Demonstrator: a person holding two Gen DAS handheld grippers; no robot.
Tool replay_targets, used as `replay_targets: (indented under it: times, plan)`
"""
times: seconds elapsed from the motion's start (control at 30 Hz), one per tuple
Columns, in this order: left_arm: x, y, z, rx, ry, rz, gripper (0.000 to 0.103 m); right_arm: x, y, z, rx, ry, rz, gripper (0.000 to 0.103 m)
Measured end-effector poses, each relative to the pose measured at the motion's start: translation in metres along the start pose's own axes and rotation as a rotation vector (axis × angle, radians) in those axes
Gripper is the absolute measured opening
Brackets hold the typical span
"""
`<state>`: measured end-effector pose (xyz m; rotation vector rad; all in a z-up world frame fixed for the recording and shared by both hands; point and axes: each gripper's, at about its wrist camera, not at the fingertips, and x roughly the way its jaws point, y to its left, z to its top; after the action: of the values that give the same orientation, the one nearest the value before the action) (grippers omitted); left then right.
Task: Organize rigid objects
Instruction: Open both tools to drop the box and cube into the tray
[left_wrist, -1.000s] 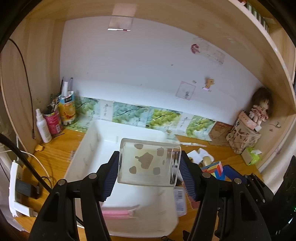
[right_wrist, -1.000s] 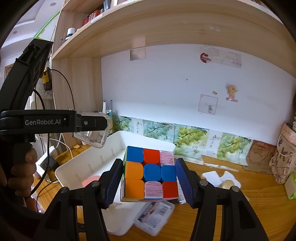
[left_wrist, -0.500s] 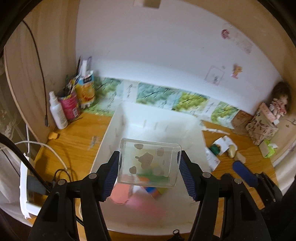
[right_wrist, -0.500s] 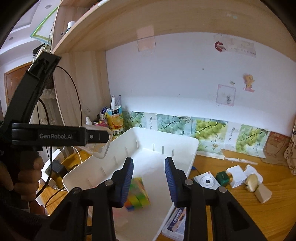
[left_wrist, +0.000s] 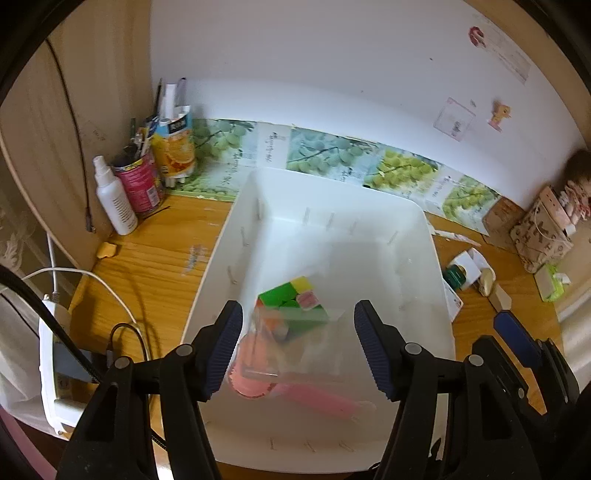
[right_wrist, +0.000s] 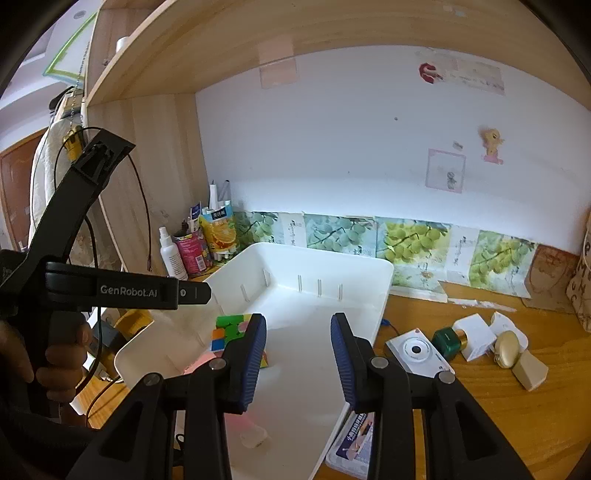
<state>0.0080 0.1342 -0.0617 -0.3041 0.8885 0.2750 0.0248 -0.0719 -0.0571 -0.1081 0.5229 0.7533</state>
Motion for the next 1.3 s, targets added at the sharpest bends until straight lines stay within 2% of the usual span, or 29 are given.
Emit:
replay_targets:
  times: [0.13, 0.4, 0.6, 0.8, 0.9, 1.3]
  plan:
    - [-0.002, -0.003, -0.001, 0.015, 0.000, -0.011, 0.080, -0.001, -0.003, -0.001, 0.010, 0.001, -0.003, 0.048]
    - [-0.003, -0.003, -0.004, 0.009, 0.011, -0.006, 0.081, -0.004, -0.001, -0.003, 0.003, -0.001, 0.016, 0.065]
    - [-0.005, -0.006, -0.007, 0.008, 0.013, -0.005, 0.081, -0.006, -0.003, -0.004, 0.007, 0.003, 0.024, 0.074]
    - [-0.009, -0.012, -0.010, 0.014, 0.009, -0.003, 0.081, -0.011, -0.007, -0.008, 0.009, 0.013, 0.029, 0.075]
    - [-0.012, -0.021, -0.012, 0.021, 0.003, -0.004, 0.081, -0.015, -0.013, -0.009, 0.011, 0.013, 0.029, 0.080]
    - [-0.030, -0.073, -0.018, 0.044, -0.054, -0.024, 0.081, -0.038, -0.049, -0.007, -0.028, 0.014, 0.024, 0.080]
